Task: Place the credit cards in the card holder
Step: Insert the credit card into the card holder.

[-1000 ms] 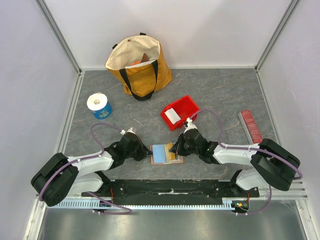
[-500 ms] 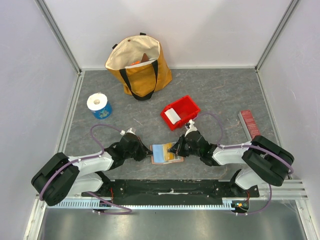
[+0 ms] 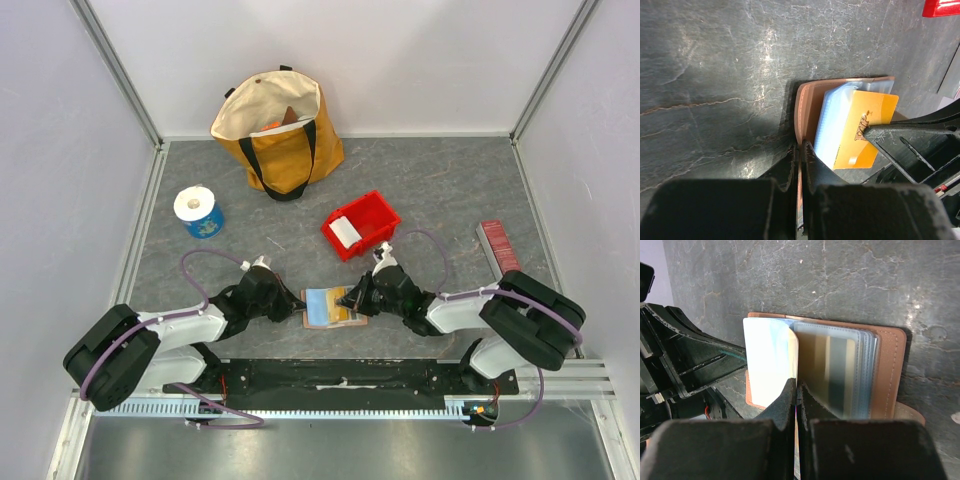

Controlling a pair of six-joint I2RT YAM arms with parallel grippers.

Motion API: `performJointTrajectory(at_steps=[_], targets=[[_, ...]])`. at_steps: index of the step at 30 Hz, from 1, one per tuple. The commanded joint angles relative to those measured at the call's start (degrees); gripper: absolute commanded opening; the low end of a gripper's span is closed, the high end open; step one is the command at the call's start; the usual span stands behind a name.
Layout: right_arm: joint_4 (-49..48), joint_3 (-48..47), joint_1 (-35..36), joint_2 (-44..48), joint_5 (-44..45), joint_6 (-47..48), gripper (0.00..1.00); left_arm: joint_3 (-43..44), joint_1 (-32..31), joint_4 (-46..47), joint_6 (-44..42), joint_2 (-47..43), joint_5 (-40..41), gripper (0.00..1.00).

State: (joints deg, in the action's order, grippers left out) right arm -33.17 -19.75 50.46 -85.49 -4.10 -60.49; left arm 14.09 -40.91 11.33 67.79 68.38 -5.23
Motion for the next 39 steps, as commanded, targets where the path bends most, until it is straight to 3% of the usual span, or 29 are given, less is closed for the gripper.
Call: performJointTrajectory(at_steps=[1,7,15,31,37,39], targets=[[6.3,2.9,0.6,2.6,2.8,-0.2,0.00,-1.3,-0.1,0.4,1.6,0.5,0.1,0.02],[11.1,2.3,0.5,5.7,7.4,-0.2,0.00,-1.5,-0.1,0.4,1.5,0.4,0.1,0.02],[5.6,0.7,0.5,-2.7,0.5,-0.1,0.00,-1.5,-0.1,1.4,1.6,0.9,-0.2,0.02],[5.2,-1.6,1.0,-6.2,-2.8,0.2,0.02,-1.3,-0.1,2.6,1.6,2.0,-0.4,0.02],[18.5,-4.2,1.0,1.8,5.3,3.9,0.27,-1.4,-0.1,2.0,1.6,1.1,-0.1,0.02],[23.9,-5.6,1.0,5.1,8.8,5.2,0.46,-1.6,-0.1,1.7,1.6,0.5,0.0,0.02]])
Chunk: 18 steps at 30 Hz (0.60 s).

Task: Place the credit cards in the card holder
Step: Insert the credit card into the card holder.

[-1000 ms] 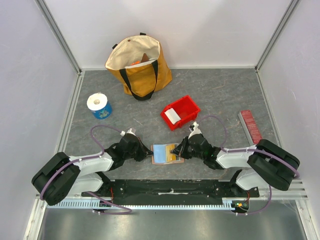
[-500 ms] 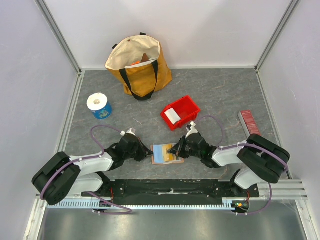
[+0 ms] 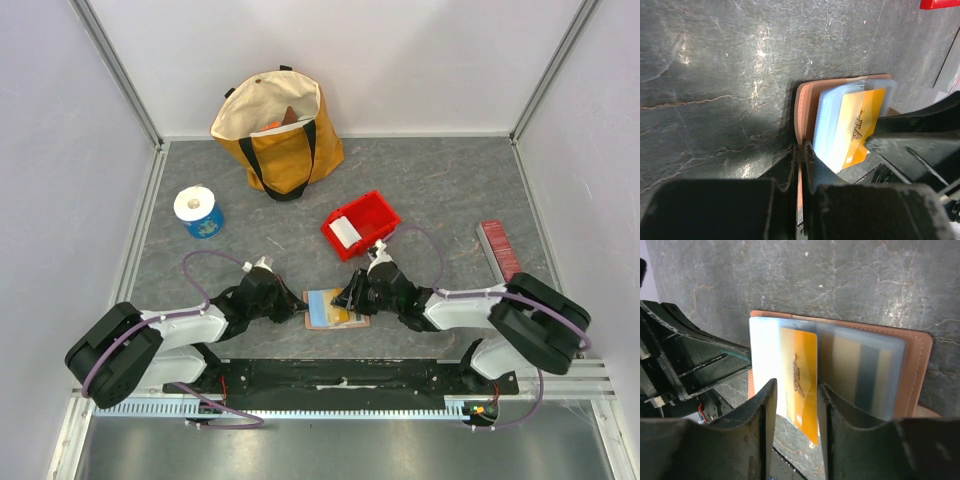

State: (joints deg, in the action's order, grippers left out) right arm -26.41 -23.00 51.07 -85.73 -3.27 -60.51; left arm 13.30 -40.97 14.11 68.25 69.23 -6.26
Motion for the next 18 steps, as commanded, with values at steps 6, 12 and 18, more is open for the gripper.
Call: performJointTrajectory(at_steps=[6,12,18], targets=[[21.8,-4.4,0.4,8.7,10.8,7.4,0.56,-1.3,0.0,-2.0,1.1,-1.6,1.1,0.02],[17.5,-4.3,0.4,5.8,5.9,7.8,0.49,-1.3,0.0,-2.2,1.1,-2.1,1.1,0.02],[15.1,-4.9,1.4,4.5,3.4,8.2,0.40,-1.3,-0.1,-2.2,0.9,-2.2,1.2,0.02]])
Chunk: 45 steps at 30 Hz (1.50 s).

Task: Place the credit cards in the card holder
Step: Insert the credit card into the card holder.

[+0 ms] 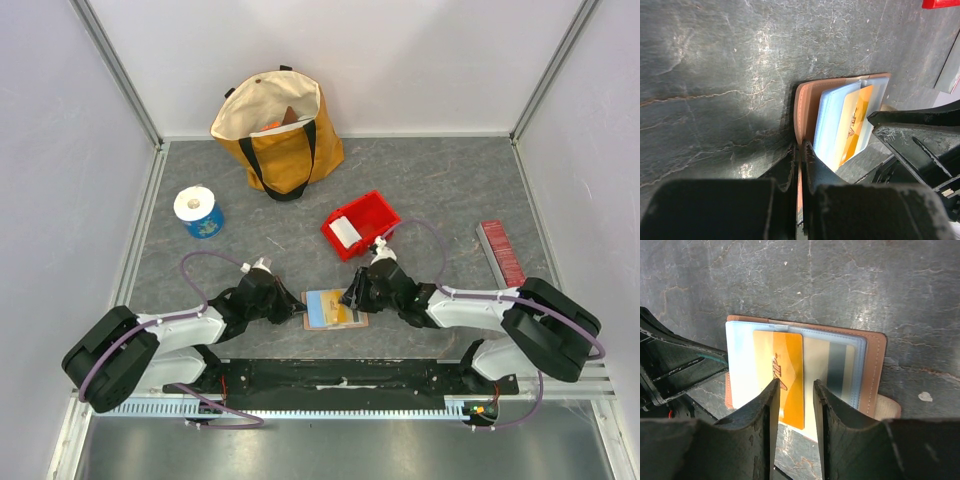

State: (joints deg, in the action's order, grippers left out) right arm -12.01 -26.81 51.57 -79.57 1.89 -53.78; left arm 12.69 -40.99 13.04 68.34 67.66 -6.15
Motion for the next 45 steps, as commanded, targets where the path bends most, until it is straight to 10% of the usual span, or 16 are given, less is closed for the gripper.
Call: performJointTrajectory(at_steps=[1,26,45], targets=[[0.8,-1.6,1.2,-2.2,-1.7,1.6,0.39,-0.7,-0.1,-1.2,0.8,-0.7,1.1,0.02],[-5.7,-5.3,2.5,-5.2,-10.5,0.5,0.30,-0.6,0.0,-1.3,0.7,-0.8,0.9,0.02],[22.6,-18.4,-1.2,10.7,14.0,21.5,0.86,0.5,0.0,-3.9,0.0,-2.8,2.3,0.02]])
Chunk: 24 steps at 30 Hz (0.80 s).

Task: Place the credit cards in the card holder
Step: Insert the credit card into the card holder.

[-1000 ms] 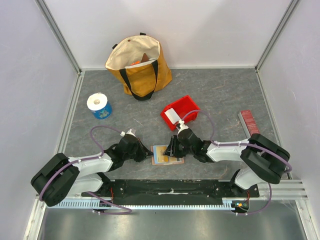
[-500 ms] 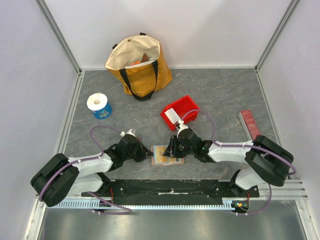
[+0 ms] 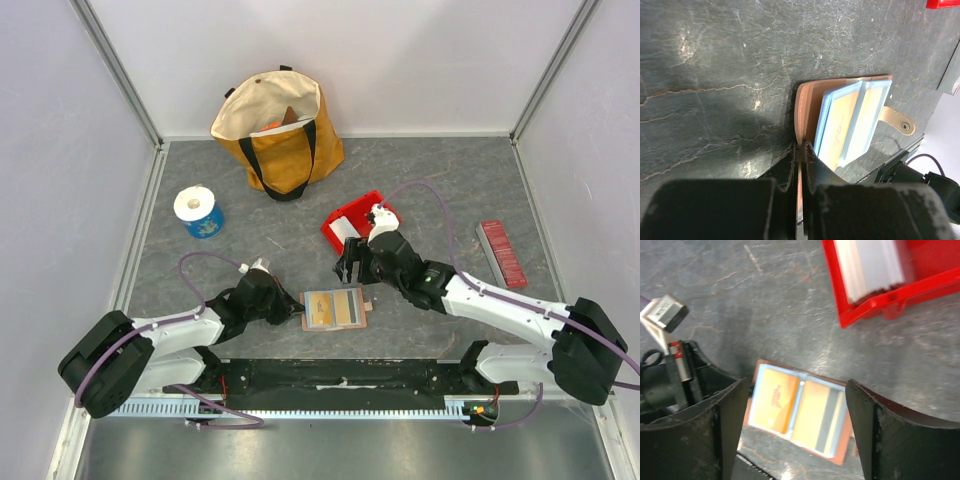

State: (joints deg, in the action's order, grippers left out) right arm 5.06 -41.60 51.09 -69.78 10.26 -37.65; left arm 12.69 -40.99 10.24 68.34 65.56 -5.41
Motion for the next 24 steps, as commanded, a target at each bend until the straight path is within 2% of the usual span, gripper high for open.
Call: performJointTrajectory(at_steps=[1,5,11,15,19,24], targets=[[5.8,-4.3,-1.0,1.0,6.3,6.0,0.89,0.5,0.0,-1.1,0.0,-0.7,1.8,0.02],[5.8,-6.6,-2.0,0.8,7.0,9.5,0.97,0.7,-0.1,-1.0,-0.3,-0.7,1.5,0.02],[2.8,-7.5,-2.7,0.7,12.0,17.3,0.98,0.9,0.0,-1.0,-1.1,-0.8,1.5,0.02],[9.2,-13.7,-4.9,-1.8,15.6,18.9,0.98,1.0,0.0,-1.1,-1.8,-1.0,1.6,0.02],[11.4,-18.1,-11.3,-6.1,2.3,18.6,0.98,1.0,-0.1,-1.0,-2.0,-0.8,1.8,0.02],[12.7,-24.5,-16.3,-14.8,-8.7,18.5,0.98,1.6,0.2,-1.0,-2.5,-0.2,1.6,0.02]])
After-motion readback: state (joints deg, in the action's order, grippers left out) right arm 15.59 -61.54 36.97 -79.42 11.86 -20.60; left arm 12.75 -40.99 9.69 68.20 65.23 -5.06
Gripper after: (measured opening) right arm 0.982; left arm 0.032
